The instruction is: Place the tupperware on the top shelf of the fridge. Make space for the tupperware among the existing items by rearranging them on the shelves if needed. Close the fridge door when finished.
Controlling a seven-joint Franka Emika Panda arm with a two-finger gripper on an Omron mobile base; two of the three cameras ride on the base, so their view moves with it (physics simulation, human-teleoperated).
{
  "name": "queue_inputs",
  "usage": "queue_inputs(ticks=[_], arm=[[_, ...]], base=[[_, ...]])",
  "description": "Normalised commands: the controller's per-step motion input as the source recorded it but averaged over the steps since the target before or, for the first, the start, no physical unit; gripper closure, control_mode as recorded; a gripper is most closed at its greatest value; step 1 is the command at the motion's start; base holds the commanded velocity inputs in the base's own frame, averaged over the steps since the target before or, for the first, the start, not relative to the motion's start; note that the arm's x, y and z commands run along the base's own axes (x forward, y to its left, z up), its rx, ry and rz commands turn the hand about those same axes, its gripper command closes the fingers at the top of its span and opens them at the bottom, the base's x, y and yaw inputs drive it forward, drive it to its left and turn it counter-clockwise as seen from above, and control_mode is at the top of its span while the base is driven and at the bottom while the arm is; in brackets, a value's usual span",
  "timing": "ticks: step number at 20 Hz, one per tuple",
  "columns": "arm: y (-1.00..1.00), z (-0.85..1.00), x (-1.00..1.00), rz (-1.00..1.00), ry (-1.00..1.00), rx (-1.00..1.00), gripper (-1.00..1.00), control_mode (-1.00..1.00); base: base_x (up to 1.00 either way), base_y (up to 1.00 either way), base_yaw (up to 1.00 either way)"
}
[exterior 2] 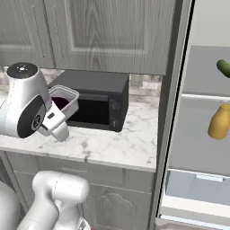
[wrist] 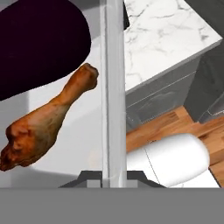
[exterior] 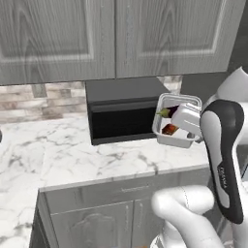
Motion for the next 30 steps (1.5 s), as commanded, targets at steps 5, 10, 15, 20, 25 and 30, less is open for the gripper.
queue_inputs(ticks=[5, 10, 15, 20, 25, 30], arm=[[0.00, 0.00, 0.00, 0.00, 0.00, 0.00, 1.00, 1.00], [0.00, 0.00, 0.00, 0.00, 0.00, 0.00, 1.00, 1.00], [0.00, 0.00, 0.00, 0.00, 0.00, 0.00, 1.00, 1.00], [0.00, 0.00, 0.00, 0.00, 0.00, 0.00, 1.00, 1.00], [0.00, 0.00, 0.00, 0.00, 0.00, 0.00, 1.00, 1.00], [0.00, 0.00, 0.00, 0.00, 0.00, 0.00, 1.00, 1.00]], base=[[-0.93, 0.00, -0.01], [-0.53, -0.20, -0.22], [-0.38, -0.61, -0.29], [-0.52, -0.64, -0.29], [-0.16, -0.93, -0.18], [0.28, -0.82, 0.00]])
